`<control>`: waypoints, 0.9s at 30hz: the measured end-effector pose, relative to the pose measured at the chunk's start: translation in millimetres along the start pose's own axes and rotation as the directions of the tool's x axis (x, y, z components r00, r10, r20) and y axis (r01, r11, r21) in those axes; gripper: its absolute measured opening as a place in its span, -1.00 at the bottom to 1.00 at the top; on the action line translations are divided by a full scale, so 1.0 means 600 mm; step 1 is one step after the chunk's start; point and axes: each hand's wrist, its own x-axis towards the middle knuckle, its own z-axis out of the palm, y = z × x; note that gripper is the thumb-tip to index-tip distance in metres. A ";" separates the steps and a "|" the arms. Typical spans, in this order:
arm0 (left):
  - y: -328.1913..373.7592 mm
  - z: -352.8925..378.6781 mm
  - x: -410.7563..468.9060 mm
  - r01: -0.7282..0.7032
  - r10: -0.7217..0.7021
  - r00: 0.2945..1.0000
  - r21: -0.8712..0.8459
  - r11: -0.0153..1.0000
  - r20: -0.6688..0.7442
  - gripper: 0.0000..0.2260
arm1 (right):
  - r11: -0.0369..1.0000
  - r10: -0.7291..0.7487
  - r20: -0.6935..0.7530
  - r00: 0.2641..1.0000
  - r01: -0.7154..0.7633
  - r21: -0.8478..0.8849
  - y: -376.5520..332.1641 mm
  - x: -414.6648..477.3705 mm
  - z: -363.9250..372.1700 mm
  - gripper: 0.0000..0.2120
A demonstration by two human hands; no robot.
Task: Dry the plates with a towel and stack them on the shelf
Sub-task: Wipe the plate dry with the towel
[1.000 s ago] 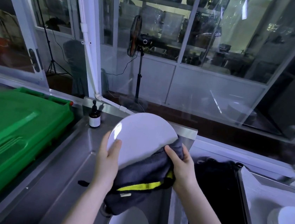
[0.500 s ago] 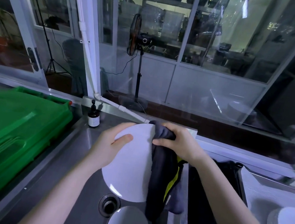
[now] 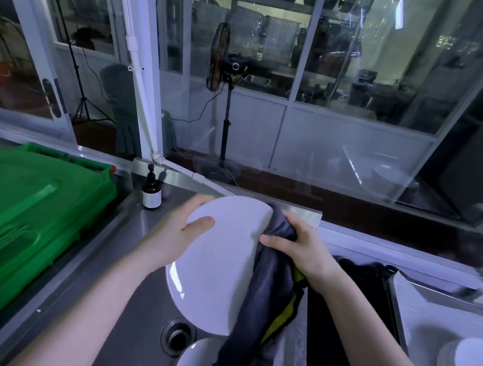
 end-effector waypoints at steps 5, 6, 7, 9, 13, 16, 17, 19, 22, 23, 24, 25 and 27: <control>0.017 0.013 0.024 -0.081 0.036 0.978 0.216 0.973 0.206 -0.67 | 0.949 -0.022 0.273 0.962 0.105 -0.296 -0.035 0.028 0.009 -0.77; 0.014 0.014 0.024 -0.061 0.023 0.982 0.196 0.979 0.188 -0.64 | 0.952 -0.029 0.258 0.966 0.105 -0.288 -0.030 0.025 0.007 -0.80; 0.009 0.014 0.021 -0.033 0.013 0.990 0.144 0.989 0.137 -0.61 | 0.960 -0.044 0.216 0.975 0.102 -0.263 -0.024 0.021 0.005 -0.82; -0.012 0.024 0.010 0.020 -0.023 0.997 -0.038 0.999 -0.075 -0.63 | 0.985 -0.062 0.045 0.997 0.069 -0.161 -0.009 0.010 0.000 -0.83; -0.042 0.079 -0.034 0.045 -0.213 0.920 -0.452 0.891 -0.328 -0.72 | 0.890 0.186 -0.279 0.942 -0.041 0.455 0.031 -0.018 0.017 -0.78; -0.040 0.093 -0.036 0.024 -0.231 0.913 -0.521 0.853 -0.336 -0.71 | 0.806 0.285 -0.292 0.913 -0.063 0.588 0.051 -0.034 0.039 -0.79; -0.035 0.088 -0.033 0.013 -0.206 0.920 -0.499 0.866 -0.334 -0.77 | 0.808 0.289 -0.285 0.914 -0.073 0.585 0.053 -0.035 0.041 -0.78; -0.029 0.071 -0.028 0.005 -0.160 0.936 -0.441 0.897 -0.315 -0.76 | 0.844 0.264 -0.267 0.927 -0.088 0.529 0.046 -0.029 0.033 -0.78; -0.027 0.036 -0.020 0.043 -0.124 0.965 -0.328 0.944 -0.232 -0.73 | 0.977 0.063 -0.218 0.974 -0.016 0.214 0.012 -0.007 0.009 -0.76; -0.022 0.026 -0.014 0.040 -0.093 0.977 -0.260 0.965 -0.194 -0.70 | 0.999 -0.038 -0.154 0.987 0.042 0.024 -0.005 0.003 0.002 -0.75; -0.013 0.019 -0.009 0.022 -0.048 0.987 -0.164 0.986 -0.153 -0.70 | 0.980 -0.115 -0.067 0.991 0.102 -0.171 -0.022 0.014 -0.002 -0.76; -0.003 0.016 -0.005 -0.004 -0.003 0.994 -0.060 0.998 -0.114 -0.76 | 0.929 -0.165 0.024 0.986 0.163 -0.333 -0.038 0.026 -0.001 -0.75; 0.013 0.018 0.001 -0.081 0.086 0.994 0.077 0.994 -0.064 -0.93 | 0.825 -0.191 0.162 0.968 0.248 -0.507 -0.057 0.041 0.009 -0.75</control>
